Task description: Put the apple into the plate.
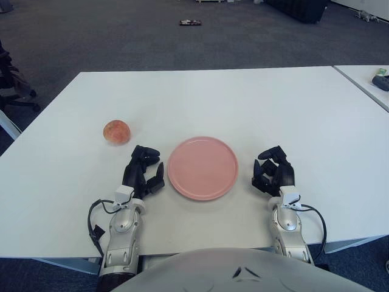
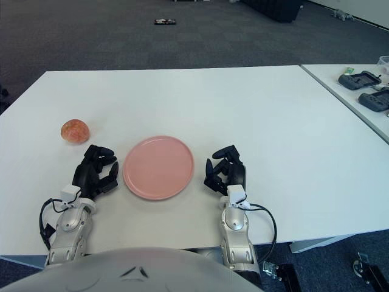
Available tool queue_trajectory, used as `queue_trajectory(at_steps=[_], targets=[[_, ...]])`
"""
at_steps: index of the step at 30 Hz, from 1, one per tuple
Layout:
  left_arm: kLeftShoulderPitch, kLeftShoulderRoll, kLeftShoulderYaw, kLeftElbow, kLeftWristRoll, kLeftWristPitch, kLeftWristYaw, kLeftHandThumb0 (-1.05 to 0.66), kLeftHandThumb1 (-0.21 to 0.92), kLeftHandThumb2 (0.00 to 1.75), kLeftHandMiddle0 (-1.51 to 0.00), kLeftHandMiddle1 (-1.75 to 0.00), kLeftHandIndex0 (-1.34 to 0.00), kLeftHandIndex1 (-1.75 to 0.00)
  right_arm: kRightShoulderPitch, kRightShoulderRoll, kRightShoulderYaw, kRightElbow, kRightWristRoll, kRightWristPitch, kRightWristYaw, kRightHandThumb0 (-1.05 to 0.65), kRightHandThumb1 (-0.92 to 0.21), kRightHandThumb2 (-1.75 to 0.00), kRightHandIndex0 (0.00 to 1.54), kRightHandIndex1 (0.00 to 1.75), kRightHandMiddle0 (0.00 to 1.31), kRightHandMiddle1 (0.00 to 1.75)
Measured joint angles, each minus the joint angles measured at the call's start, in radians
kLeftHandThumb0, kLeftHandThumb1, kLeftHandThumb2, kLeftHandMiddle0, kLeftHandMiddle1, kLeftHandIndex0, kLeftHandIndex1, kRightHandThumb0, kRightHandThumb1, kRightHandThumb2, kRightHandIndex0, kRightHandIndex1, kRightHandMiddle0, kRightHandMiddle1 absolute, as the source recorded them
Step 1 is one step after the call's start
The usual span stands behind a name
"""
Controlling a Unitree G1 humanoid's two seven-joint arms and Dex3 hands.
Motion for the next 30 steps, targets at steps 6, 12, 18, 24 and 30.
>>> queue_trajectory(at_steps=[6,12,18,24,30], targets=[[0.002,0.0,0.0,-0.003,0.0,0.001,0.0,-0.01,0.59,0.92,-0.44,-1.53,-0.31,-1.75,0.001,0.0,0.0,-0.001,0.0,0.0,0.001,-0.42,-0.52,-1.06,0.82,1.74,0.45,1.75],[0.005,-0.002,0.001,-0.005,0.0,0.0,0.004,0.0,0.57,0.96,-0.44,-1.55,-0.32,-1.75,0.003,0.0,0.0,-0.002,0.0,-0.001,0.001,-0.42,-0.52,-1.07,0.81,1.74,0.45,1.75],[0.013,-0.011,0.003,0.001,0.019,-0.026,0.032,0.0,0.56,0.98,-0.45,-1.59,-0.3,-1.75,0.005,0.0,0.001,-0.003,0.0,-0.003,0.001,-0.42,-0.52,-1.07,0.8,1.74,0.45,1.75],[0.027,-0.034,0.01,0.013,0.075,-0.09,0.105,0.0,0.56,1.0,-0.46,-1.62,-0.26,-1.75,0.009,0.0,0.001,-0.005,0.0,-0.004,0.001,-0.42,-0.52,-1.07,0.8,1.74,0.45,1.75],[0.027,-0.054,0.027,0.019,0.215,-0.167,0.252,0.0,0.57,0.97,-0.49,-1.58,-0.25,-1.75,0.013,0.0,0.002,-0.008,0.0,-0.004,-0.001,-0.42,-0.52,-1.06,0.8,1.74,0.45,1.75]])
